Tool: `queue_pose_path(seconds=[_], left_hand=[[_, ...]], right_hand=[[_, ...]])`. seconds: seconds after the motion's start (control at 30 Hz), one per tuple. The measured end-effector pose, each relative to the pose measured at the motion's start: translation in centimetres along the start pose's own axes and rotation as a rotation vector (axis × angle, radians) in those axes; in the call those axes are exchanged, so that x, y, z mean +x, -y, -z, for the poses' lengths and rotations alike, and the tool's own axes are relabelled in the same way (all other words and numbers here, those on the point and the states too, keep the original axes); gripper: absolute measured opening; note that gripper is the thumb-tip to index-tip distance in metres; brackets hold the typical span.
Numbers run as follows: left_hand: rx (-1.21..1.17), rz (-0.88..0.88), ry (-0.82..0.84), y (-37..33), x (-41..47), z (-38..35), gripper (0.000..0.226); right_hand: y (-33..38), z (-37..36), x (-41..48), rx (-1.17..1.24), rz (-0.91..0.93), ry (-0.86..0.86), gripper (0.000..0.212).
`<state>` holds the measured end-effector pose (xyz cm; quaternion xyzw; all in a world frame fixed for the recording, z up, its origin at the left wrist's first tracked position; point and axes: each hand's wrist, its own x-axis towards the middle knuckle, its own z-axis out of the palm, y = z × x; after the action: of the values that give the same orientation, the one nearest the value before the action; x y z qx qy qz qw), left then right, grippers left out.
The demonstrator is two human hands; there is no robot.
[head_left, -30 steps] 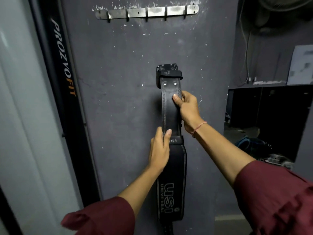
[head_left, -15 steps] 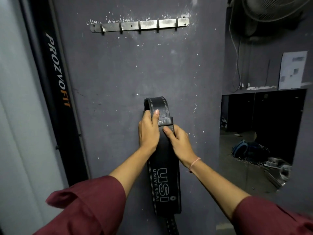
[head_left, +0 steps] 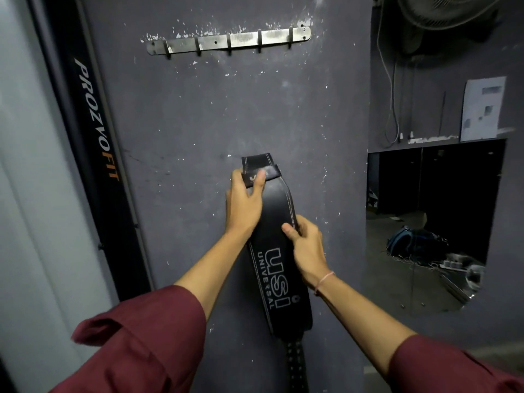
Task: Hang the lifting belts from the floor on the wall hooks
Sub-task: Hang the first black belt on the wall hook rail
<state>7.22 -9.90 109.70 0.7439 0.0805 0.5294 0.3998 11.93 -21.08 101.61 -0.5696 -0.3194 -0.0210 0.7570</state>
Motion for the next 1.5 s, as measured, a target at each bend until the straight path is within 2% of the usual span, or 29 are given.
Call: queue_pose_path(seconds=[0.03,0.13,0.2,0.43,0.53,0.6,0.67,0.77,0.9,0.97,1.03,1.13,1.2,1.33,1.4,1.5], left_hand=[[0.016,0.007,0.005,0.6,-0.9,0.0,0.031],[0.033,0.030,-0.047,1.8,-3.7,-0.8,0.032],[-0.013,0.031,-0.128,1.6,-4.6,-1.3,0.030],[0.090,0.040,-0.204,1.4,-8.7,-2.5,0.034],[0.174,0.005,-0.190,1.7,-9.1,-2.7,0.047],[0.085,0.013,-0.097,2.2,-10.4,-2.7,0.053],[-0.102,0.092,-0.024,2.5,-11.7,-2.6,0.045],[-0.231,0.127,-0.054,2.2,-11.8,-2.6,0.034],[-0.246,0.103,-0.089,0.9,-11.1,-2.3,0.033],[-0.245,0.065,-0.097,0.1,-10.4,-2.3,0.033],[-0.238,0.043,-0.111,-1.2,-9.4,-2.3,0.032],[-0.214,0.076,-0.184,-2.9,-7.7,-2.4,0.040],[-0.221,0.125,-0.270,-3.3,-6.9,-2.3,0.042],[-0.209,0.137,-0.343,-2.7,-6.4,-1.6,0.044],[-0.203,0.124,-0.347,-2.7,-6.0,-1.1,0.046],[-0.168,0.134,-0.375,-3.2,-4.7,-0.3,0.043]], right_hand=[[0.5,-0.1,0.4,-0.015,0.031,-0.013,0.013],[1.7,-0.4,2.4,-0.093,0.101,-0.077,0.047],[2.4,-0.5,3.4,-0.128,0.127,-0.086,0.052],[6.0,-0.3,4.2,-0.068,0.118,-0.138,0.035],[6.9,0.0,4.8,0.011,0.099,-0.132,0.041],[7.2,0.5,5.7,0.023,0.094,-0.127,0.049],[8.1,0.7,6.1,-0.011,0.111,-0.132,0.050],[8.9,1.0,6.3,-0.087,0.144,-0.121,0.046],[7.7,1.9,5.2,-0.307,0.089,-0.054,0.047],[6.7,2.3,3.0,-0.310,0.068,-0.039,0.044],[5.6,2.5,0.6,-0.321,0.141,-0.117,0.036],[4.4,2.7,-3.0,-0.375,0.250,-0.163,0.040],[2.4,3.0,-4.8,-0.392,0.261,-0.119,0.039],[-1.7,4.4,-7.7,-0.429,0.128,0.066,0.029],[-2.3,4.3,-8.2,-0.333,0.079,0.108,0.022],[-1.8,3.3,-7.9,-0.224,0.087,0.098,0.023]])
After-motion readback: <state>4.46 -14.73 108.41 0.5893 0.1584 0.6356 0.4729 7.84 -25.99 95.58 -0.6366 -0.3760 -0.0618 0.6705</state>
